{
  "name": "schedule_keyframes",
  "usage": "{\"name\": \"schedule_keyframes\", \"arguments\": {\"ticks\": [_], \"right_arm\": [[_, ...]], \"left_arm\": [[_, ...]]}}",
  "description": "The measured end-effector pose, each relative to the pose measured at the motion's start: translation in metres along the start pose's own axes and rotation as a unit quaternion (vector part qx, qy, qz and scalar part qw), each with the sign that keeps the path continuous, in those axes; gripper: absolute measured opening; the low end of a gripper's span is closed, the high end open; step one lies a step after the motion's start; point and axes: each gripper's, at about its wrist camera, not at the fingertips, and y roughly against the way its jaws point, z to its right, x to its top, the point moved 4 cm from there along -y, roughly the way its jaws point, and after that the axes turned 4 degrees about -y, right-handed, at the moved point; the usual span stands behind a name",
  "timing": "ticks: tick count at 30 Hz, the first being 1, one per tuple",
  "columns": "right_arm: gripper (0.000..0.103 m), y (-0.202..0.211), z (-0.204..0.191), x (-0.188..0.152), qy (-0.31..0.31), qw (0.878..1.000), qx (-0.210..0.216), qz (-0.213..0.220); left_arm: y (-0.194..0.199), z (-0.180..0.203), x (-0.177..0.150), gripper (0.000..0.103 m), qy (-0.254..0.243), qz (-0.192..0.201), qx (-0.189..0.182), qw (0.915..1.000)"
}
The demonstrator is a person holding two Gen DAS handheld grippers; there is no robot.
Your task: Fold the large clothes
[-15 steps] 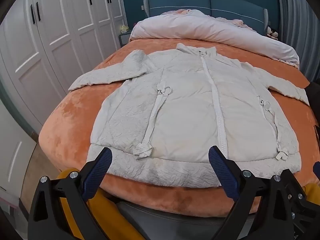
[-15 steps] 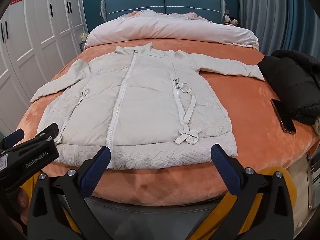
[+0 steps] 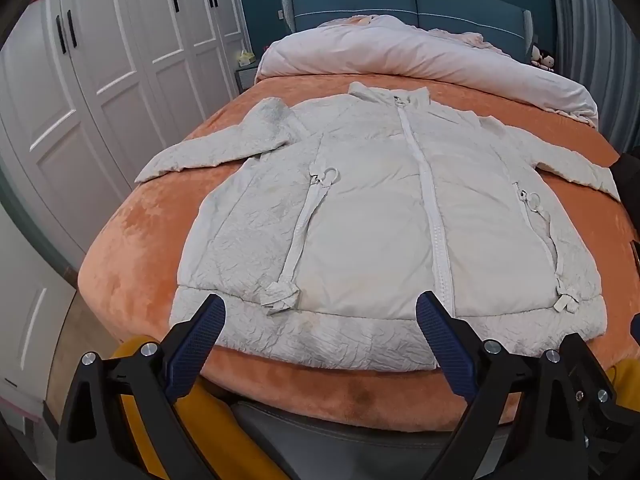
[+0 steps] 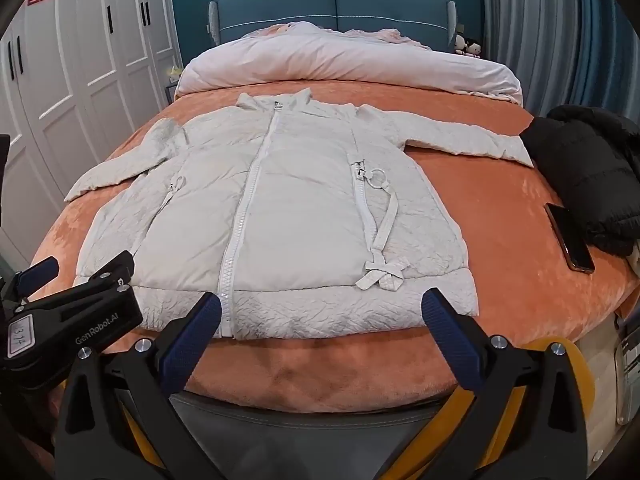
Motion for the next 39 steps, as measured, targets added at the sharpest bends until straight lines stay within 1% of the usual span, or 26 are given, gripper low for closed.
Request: {"name": "schedule_keyframes", "arguments": {"ticks": [15,39], "right_arm": [[0.098,0.0013,-0.0031,-0.0024,0.005,1.000,-0.004,0.006],[0.098,0.0032,-0.0024,-0.0021,0.005,1.000,-0.005,0.008]], "left_arm": [[0.0001,0.0011,-0.0016,0.090,-0.004,0.003,0.000,1.0000],[0.0006,0.0016,-0.0016,0.087,-0.004,0.003,0.001,1.0000]]}}
